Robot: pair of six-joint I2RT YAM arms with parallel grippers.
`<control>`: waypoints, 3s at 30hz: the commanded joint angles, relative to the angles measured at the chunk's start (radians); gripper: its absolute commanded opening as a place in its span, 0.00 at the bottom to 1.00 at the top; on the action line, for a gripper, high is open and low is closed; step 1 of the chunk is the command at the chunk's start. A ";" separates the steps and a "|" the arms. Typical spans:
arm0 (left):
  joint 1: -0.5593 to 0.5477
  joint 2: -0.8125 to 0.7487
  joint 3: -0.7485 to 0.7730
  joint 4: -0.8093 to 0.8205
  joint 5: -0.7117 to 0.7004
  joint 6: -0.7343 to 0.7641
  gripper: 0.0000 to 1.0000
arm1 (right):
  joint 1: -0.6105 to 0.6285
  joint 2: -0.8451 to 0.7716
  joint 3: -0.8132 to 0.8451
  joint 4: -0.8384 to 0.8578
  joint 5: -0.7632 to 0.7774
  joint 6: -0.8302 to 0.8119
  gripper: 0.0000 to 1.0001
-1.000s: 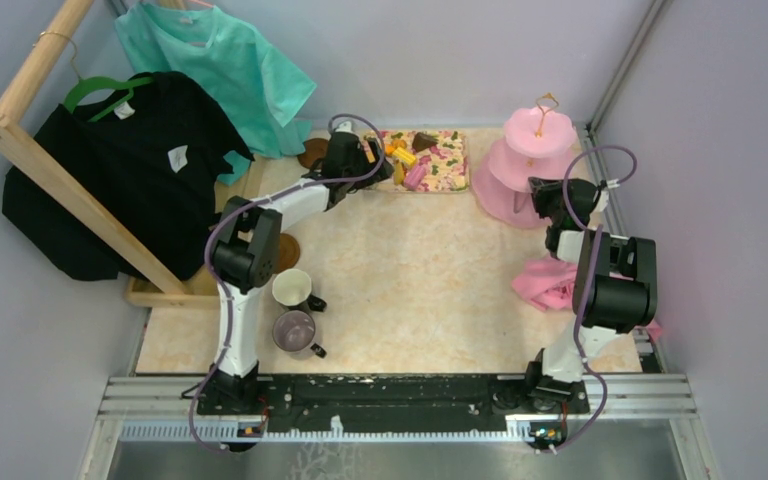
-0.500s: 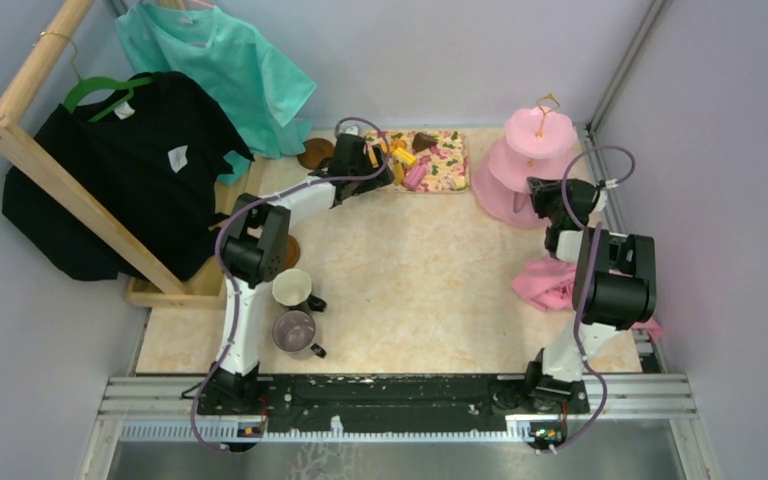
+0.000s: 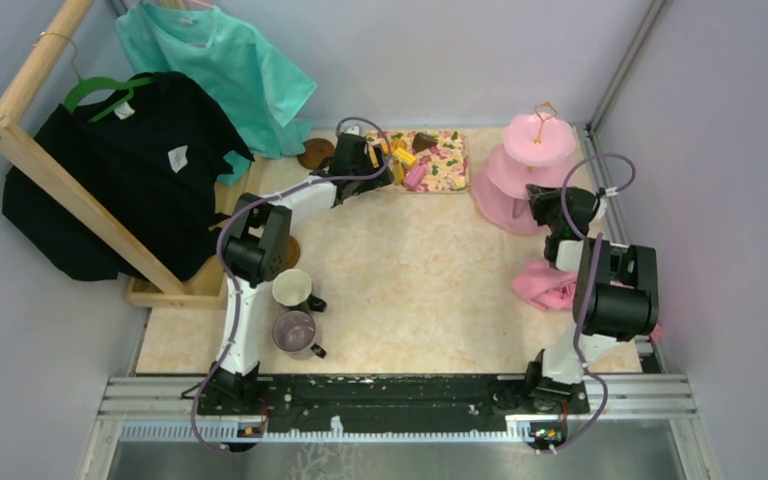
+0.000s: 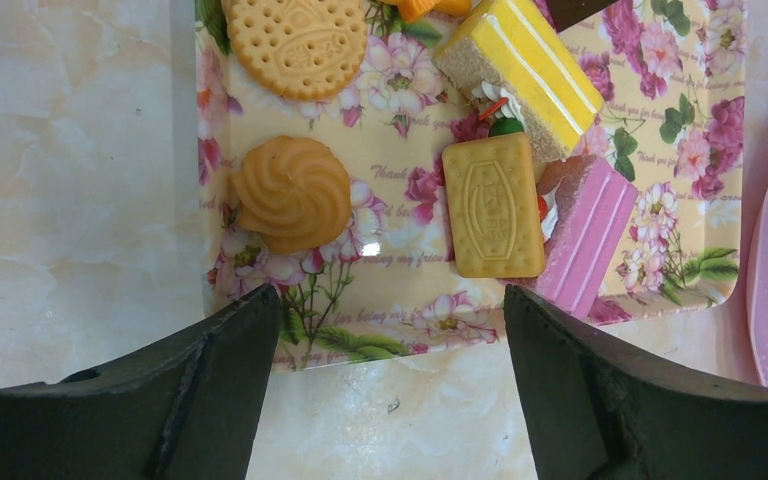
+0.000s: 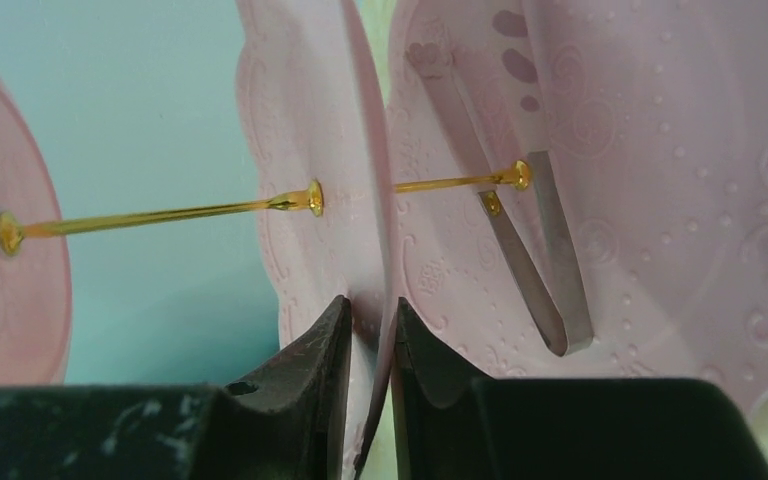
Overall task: Serve the afternoon tea
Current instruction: Move the desert table to the center of the board.
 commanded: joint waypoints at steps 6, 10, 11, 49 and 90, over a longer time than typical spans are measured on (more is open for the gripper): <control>-0.003 0.014 0.014 -0.017 0.002 0.023 0.87 | 0.019 -0.152 -0.080 -0.001 0.008 -0.038 0.19; -0.002 0.005 0.010 -0.011 0.002 0.028 0.87 | 0.031 -0.208 -0.118 -0.022 0.008 -0.048 0.19; -0.003 0.002 0.010 -0.010 0.001 0.030 0.87 | 0.033 -0.225 -0.129 -0.030 0.007 -0.051 0.19; -0.048 -0.255 -0.176 0.054 -0.088 0.060 0.90 | 0.437 -0.637 -0.370 -0.184 0.047 -0.059 0.17; -0.049 -0.625 -0.443 0.052 -0.300 0.153 0.95 | 0.996 -0.282 -0.152 -0.020 0.257 -0.018 0.42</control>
